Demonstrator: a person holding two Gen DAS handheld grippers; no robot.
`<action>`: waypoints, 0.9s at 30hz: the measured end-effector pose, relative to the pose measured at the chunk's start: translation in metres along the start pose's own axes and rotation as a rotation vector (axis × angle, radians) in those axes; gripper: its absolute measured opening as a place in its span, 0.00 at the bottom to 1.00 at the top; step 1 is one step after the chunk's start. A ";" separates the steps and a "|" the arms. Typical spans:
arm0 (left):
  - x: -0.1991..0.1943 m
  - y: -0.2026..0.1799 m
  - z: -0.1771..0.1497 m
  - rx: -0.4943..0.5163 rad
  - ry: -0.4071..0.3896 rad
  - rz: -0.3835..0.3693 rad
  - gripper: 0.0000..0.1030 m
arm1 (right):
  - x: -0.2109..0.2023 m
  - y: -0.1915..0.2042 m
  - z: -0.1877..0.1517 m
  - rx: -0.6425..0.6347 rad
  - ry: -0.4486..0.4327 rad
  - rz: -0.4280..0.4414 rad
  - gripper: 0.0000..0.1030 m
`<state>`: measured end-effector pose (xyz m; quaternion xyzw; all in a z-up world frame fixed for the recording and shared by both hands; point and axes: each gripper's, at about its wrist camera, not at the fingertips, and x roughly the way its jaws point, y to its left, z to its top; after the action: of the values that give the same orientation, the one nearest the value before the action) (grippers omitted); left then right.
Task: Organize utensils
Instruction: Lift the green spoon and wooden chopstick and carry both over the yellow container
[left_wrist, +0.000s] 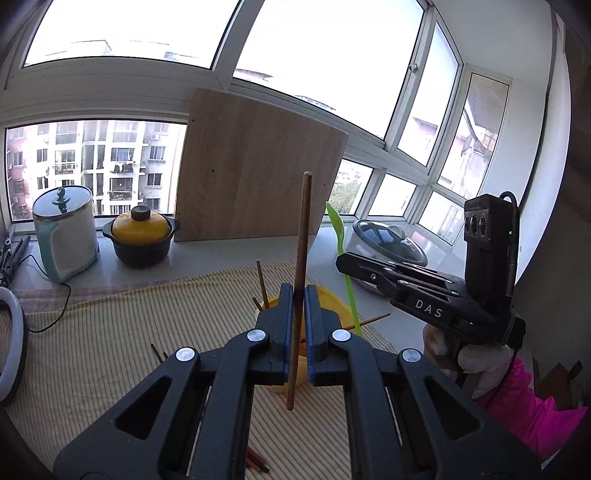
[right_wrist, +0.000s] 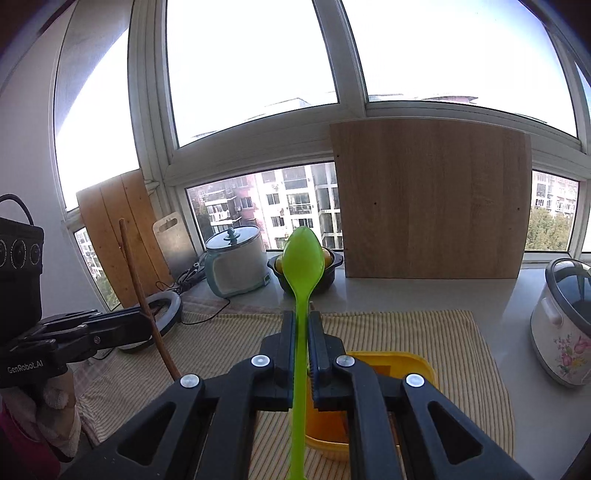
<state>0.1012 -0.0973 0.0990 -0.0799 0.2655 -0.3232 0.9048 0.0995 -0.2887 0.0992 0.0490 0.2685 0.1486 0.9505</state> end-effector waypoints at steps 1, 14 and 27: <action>0.002 -0.002 0.002 0.001 -0.002 -0.004 0.04 | 0.000 -0.003 0.000 0.003 0.001 -0.006 0.04; 0.037 -0.012 0.031 -0.027 -0.013 -0.048 0.04 | 0.003 -0.038 0.011 0.053 -0.013 -0.070 0.04; 0.068 -0.012 0.030 -0.030 0.022 -0.033 0.04 | 0.029 -0.044 0.002 0.068 0.012 -0.149 0.04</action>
<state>0.1547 -0.1498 0.0992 -0.0941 0.2789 -0.3349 0.8951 0.1352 -0.3212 0.0786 0.0601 0.2818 0.0685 0.9551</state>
